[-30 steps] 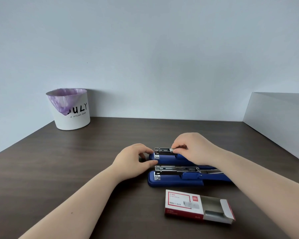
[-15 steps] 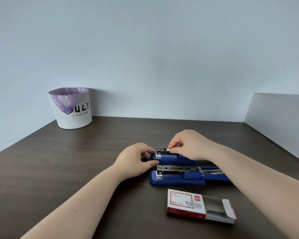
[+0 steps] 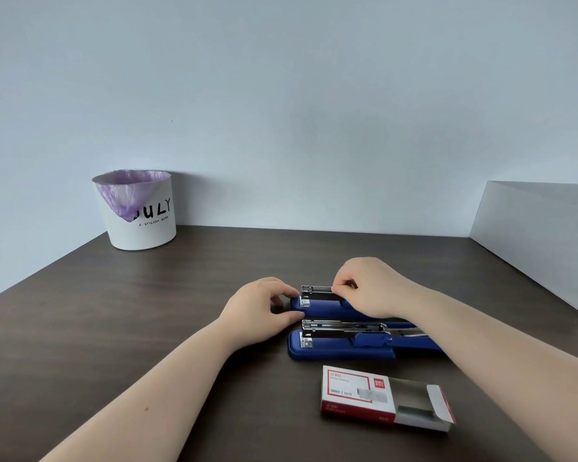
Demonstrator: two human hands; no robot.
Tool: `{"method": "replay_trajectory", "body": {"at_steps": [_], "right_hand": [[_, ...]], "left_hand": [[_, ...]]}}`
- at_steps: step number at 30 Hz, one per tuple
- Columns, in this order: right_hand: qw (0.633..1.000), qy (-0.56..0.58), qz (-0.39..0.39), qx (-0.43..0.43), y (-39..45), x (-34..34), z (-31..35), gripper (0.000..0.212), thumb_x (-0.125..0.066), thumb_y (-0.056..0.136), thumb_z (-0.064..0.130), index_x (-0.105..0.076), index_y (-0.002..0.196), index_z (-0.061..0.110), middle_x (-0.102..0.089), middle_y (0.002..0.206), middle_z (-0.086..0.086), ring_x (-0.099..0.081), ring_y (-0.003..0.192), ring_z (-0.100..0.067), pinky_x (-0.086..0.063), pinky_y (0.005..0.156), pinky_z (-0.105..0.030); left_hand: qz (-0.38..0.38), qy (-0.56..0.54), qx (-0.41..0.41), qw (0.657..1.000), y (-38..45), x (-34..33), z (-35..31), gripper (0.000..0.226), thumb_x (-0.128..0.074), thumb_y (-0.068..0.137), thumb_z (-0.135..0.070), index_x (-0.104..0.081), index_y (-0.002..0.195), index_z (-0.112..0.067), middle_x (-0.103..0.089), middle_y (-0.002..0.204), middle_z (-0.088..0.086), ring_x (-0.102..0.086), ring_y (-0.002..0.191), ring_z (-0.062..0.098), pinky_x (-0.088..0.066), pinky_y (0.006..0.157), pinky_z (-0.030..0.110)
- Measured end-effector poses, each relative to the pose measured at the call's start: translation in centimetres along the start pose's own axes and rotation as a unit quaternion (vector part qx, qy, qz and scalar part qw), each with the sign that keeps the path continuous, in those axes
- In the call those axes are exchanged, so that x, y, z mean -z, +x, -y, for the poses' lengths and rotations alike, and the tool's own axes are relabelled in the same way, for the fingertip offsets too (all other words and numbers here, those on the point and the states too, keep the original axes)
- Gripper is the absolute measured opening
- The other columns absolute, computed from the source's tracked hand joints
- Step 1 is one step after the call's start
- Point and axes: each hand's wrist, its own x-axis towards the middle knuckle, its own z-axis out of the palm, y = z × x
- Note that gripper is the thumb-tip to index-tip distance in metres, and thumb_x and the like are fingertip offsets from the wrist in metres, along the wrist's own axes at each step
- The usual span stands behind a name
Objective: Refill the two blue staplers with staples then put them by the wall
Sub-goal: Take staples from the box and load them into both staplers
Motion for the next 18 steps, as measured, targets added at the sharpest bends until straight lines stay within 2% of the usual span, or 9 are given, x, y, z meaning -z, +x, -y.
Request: {"method": "replay_trajectory", "body": {"at_steps": [3, 7, 10, 11, 14, 16, 18], "right_hand": [[1.000, 0.002, 0.003, 0.030, 0.2, -0.1, 0.9, 0.029, -0.043, 0.087, 0.006, -0.040, 0.058, 0.007, -0.038, 0.062, -0.005, -0.034, 0.063, -0.019, -0.033, 0.061, -0.031], [1.000, 0.013, -0.003, 0.029, 0.5, -0.5, 1.2, 0.024, -0.043, 0.086, 0.003, -0.055, 0.067, -0.004, -0.055, 0.075, -0.016, -0.048, 0.074, -0.026, -0.043, 0.069, -0.036], [0.999, 0.011, -0.010, 0.037, 0.2, -0.4, 1.1, 0.029, -0.042, 0.086, 0.004, -0.045, 0.057, 0.005, -0.042, 0.061, -0.002, -0.038, 0.062, -0.013, -0.032, 0.061, -0.029], [0.999, 0.015, -0.022, 0.032, 0.0, -0.3, 1.0, 0.031, -0.043, 0.087, 0.006, -0.049, 0.057, 0.006, -0.040, 0.059, 0.003, -0.037, 0.061, -0.010, -0.030, 0.062, -0.027], [0.996, 0.043, -0.070, 0.019, -1.2, 0.5, 0.6, 0.027, -0.050, 0.092, 0.017, -0.070, 0.079, 0.006, -0.047, 0.066, 0.013, -0.042, 0.063, 0.001, -0.033, 0.070, -0.020], [0.994, 0.065, -0.083, 0.021, -2.5, 1.2, 0.6, 0.023, -0.053, 0.092, 0.020, -0.073, 0.089, 0.009, -0.049, 0.070, 0.015, -0.043, 0.064, 0.003, -0.035, 0.067, -0.015], [0.994, 0.074, -0.078, 0.023, -3.8, 1.9, 0.7, 0.020, -0.056, 0.090, 0.020, -0.074, 0.090, 0.012, -0.049, 0.070, 0.017, -0.045, 0.065, 0.002, -0.032, 0.062, -0.008]], "left_hand": [[-0.002, 0.003, -0.001, 1.000, 0.0, 0.0, 0.0, 0.034, -0.070, 0.075, -0.039, -0.066, 0.108, -0.030, -0.063, 0.104, -0.016, -0.060, 0.088, 0.005, -0.050, 0.088, 0.029], [-0.003, 0.004, 0.000, 1.000, 0.0, -0.1, 0.0, 0.034, -0.070, 0.076, -0.039, -0.066, 0.108, -0.030, -0.063, 0.104, -0.015, -0.061, 0.088, 0.006, -0.050, 0.088, 0.029], [-0.003, 0.006, 0.000, 1.000, -0.1, 0.1, -0.1, 0.034, -0.070, 0.076, -0.037, -0.066, 0.108, -0.029, -0.063, 0.104, -0.014, -0.061, 0.088, 0.006, -0.050, 0.087, 0.028], [-0.005, 0.006, 0.000, 1.000, -0.2, 0.1, -0.2, 0.034, -0.070, 0.076, -0.037, -0.066, 0.109, -0.027, -0.063, 0.105, -0.013, -0.061, 0.088, 0.006, -0.050, 0.087, 0.027], [-0.033, -0.005, 0.008, 0.999, -0.8, 0.4, -0.5, 0.034, -0.069, 0.079, -0.033, -0.064, 0.111, -0.025, -0.062, 0.105, -0.013, -0.061, 0.090, 0.006, -0.047, 0.083, 0.021], [-0.052, -0.011, 0.017, 0.998, -1.5, 0.7, -0.7, 0.030, -0.068, 0.080, -0.030, -0.064, 0.110, -0.024, -0.062, 0.099, -0.013, -0.060, 0.091, 0.006, -0.044, 0.079, 0.019], [-0.070, -0.010, 0.033, 0.997, -2.3, 1.1, -1.1, 0.020, -0.067, 0.081, -0.027, -0.066, 0.101, -0.024, -0.063, 0.090, -0.011, -0.060, 0.088, 0.009, -0.042, 0.076, 0.019]]}}
